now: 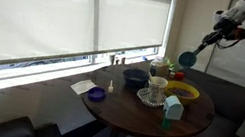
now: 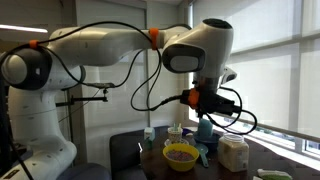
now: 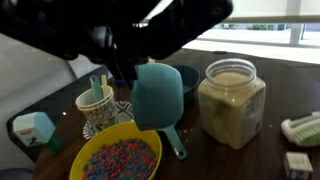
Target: Scoop up the serial in the bowl with the blue spoon
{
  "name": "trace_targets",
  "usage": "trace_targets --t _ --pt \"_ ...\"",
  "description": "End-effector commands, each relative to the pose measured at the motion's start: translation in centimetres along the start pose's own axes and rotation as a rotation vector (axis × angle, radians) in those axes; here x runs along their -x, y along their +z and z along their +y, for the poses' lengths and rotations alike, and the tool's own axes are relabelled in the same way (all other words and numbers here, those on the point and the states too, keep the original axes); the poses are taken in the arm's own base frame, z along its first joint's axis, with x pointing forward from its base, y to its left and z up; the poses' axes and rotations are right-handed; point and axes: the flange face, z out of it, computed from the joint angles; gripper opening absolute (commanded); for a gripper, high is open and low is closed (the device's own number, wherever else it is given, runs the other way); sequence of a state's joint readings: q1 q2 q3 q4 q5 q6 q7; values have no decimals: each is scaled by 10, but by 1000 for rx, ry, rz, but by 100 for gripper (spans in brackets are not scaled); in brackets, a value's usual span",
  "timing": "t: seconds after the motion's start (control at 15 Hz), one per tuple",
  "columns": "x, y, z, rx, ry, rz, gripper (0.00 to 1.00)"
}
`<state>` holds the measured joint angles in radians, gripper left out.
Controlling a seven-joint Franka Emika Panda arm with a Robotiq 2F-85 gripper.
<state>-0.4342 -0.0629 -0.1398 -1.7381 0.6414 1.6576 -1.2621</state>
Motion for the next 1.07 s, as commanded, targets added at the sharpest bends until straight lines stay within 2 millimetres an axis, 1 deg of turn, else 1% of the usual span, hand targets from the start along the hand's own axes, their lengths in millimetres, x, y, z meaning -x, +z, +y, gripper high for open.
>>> trace_targets --t 0.0,0.07,0.13,0.27,0.53,0.67,0.8,1.0 --pt "62 -13 -1 -154 127 55 2" --pt "74 -8 4 -190 170 76 2" --pt "79 -2 8 -210 221 101 2" --pt "80 17 15 -271 288 159 2" --pt "64 75 28 -417 429 191 2" --pt "59 99 34 -478 512 186 2" --pt "60 124 41 -521 607 166 2" --pt "67 148 51 -531 753 99 2"
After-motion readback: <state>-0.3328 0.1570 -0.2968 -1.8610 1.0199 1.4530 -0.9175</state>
